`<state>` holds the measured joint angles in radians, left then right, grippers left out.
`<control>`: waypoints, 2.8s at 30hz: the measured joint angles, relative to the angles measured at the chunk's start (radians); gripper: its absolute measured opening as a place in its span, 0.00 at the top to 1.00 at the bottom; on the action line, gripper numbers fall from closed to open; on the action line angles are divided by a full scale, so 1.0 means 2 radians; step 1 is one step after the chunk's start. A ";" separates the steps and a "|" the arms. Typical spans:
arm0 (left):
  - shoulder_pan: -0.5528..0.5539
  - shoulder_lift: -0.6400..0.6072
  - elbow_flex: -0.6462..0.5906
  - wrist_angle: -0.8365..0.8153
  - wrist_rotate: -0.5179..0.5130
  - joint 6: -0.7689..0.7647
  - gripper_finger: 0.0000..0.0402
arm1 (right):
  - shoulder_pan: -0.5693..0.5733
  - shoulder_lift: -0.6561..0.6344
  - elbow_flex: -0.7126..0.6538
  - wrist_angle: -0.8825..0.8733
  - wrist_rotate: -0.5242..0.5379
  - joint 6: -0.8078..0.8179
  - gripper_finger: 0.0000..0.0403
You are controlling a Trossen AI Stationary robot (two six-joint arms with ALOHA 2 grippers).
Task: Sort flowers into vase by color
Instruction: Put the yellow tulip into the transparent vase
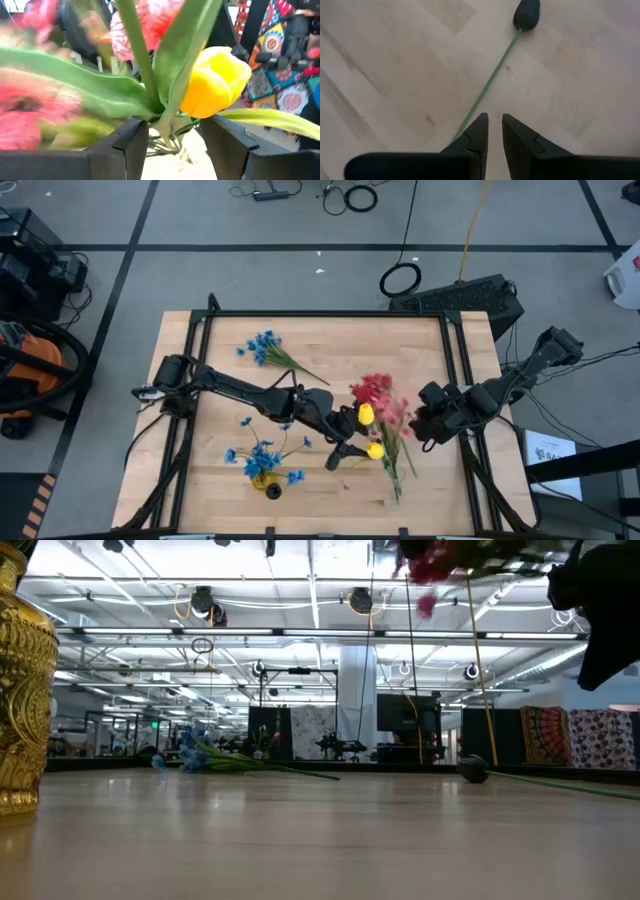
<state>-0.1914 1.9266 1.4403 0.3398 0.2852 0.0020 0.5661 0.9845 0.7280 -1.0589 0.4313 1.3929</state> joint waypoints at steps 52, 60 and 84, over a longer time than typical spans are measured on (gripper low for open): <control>0.168 -0.169 0.001 -0.526 -0.117 -0.046 0.54 | -0.013 0.013 0.000 0.175 0.047 -0.037 0.86; 0.189 -0.180 -0.005 -0.578 -0.111 0.013 0.54 | -0.074 0.071 0.008 0.367 0.028 -0.205 0.71; 0.274 -0.406 -0.266 -0.478 -0.079 0.054 0.54 | -0.118 0.339 0.356 -0.120 -0.179 -0.074 0.36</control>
<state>0.3557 1.1139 0.9074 -0.6167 0.1276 0.1109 0.3302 1.6621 1.4410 -1.2996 0.0725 1.2446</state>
